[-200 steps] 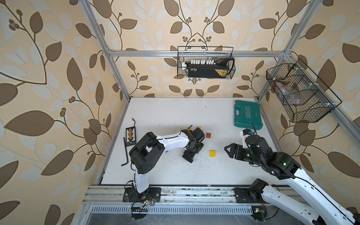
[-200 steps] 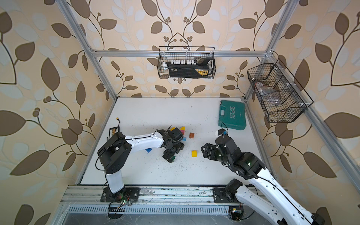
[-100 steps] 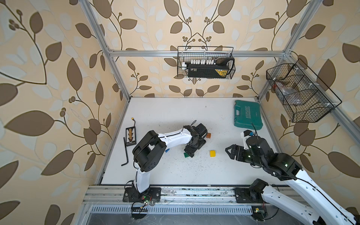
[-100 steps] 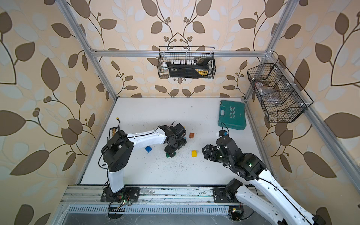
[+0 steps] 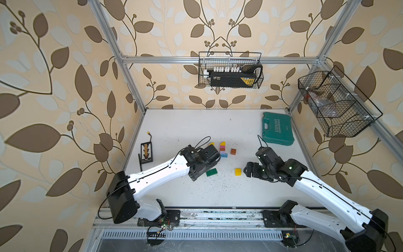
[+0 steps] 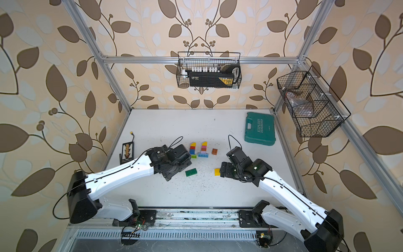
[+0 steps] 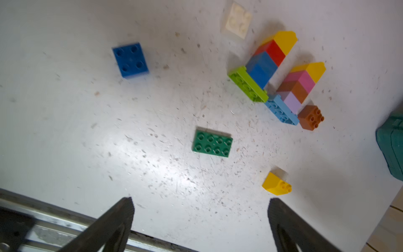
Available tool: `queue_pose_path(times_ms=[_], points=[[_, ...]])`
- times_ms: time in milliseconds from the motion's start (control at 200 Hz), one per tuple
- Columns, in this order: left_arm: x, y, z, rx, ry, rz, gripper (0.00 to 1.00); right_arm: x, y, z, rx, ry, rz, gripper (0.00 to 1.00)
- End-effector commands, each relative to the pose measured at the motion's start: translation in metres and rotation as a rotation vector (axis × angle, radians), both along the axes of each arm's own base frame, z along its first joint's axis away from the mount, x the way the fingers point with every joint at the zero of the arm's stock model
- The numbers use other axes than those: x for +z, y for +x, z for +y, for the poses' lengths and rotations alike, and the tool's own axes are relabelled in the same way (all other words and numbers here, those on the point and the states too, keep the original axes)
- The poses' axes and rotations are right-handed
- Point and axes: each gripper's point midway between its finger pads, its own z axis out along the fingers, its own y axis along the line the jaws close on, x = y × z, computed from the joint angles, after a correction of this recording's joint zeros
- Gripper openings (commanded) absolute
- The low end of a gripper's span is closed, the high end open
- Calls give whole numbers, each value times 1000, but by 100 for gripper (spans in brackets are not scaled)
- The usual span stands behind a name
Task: Assemble the number 1 with lego
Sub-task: Move the lego brick at the center of the board, then pick up the lego brick from the center of the board.
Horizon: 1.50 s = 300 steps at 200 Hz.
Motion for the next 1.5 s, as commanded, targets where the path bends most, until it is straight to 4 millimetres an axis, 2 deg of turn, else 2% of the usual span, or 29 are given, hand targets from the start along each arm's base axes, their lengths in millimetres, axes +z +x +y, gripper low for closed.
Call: queue_pose_path(times_ms=[0, 95, 185, 300, 380, 540, 655, 910, 1120, 1270, 1365, 1440, 1495], points=[[-7, -7, 63, 30, 188, -78, 99, -9, 9, 19, 4, 57, 11, 87], [-21, -15, 83, 39, 177, -111, 99, -10, 24, 21, -8, 3, -1, 87], [-30, -17, 89, 7, 137, -160, 99, -3, 45, 24, -28, -51, -19, 88], [-20, -19, 98, -12, 105, -231, 99, -2, 76, 31, -68, -103, -9, 89], [-23, -25, 114, 39, 83, -253, 99, -16, 98, 34, -113, -100, 53, 89], [-32, -29, 116, 61, -46, -319, 99, -48, 131, 37, -195, -69, 194, 85], [-29, -30, 122, 67, -53, -345, 99, -60, 148, 44, -214, -62, 210, 82], [-22, -21, 111, 17, -38, -372, 99, -81, 165, 48, -230, -104, 238, 81], [-19, -17, 104, -14, -7, -363, 99, -90, 176, 40, -254, -139, 239, 74], [-19, -17, 105, -13, -13, -372, 99, -94, 186, 39, -236, -175, 237, 57], [-19, -18, 107, -6, -19, -379, 99, -98, 187, 37, -207, -214, 247, 53], [-19, -18, 108, -2, -26, -386, 99, -101, 186, 36, -197, -223, 253, 43], [-19, -18, 109, 1, -31, -389, 99, -102, 183, 35, -194, -223, 258, 41]])
